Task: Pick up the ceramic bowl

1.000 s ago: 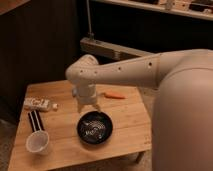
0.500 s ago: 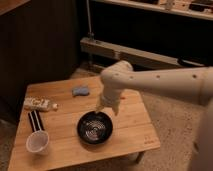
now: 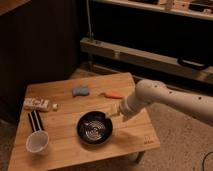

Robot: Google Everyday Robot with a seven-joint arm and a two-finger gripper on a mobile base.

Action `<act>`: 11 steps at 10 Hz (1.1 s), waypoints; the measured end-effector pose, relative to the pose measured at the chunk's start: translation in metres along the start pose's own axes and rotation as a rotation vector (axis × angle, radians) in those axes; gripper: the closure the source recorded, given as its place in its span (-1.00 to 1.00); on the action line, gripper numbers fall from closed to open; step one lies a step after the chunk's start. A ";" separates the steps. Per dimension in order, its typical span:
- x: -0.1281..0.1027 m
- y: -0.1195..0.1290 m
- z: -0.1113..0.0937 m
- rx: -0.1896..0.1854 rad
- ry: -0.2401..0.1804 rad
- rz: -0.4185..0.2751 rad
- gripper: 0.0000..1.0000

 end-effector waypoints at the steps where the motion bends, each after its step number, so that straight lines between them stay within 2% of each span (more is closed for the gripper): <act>1: 0.003 0.002 0.006 0.005 0.007 -0.024 -0.30; 3: 0.009 0.008 0.020 0.061 0.023 -0.063 -0.30; 5: 0.013 0.010 0.034 0.094 0.035 -0.076 -0.30; 11: 0.017 0.003 0.070 0.109 0.070 -0.090 -0.30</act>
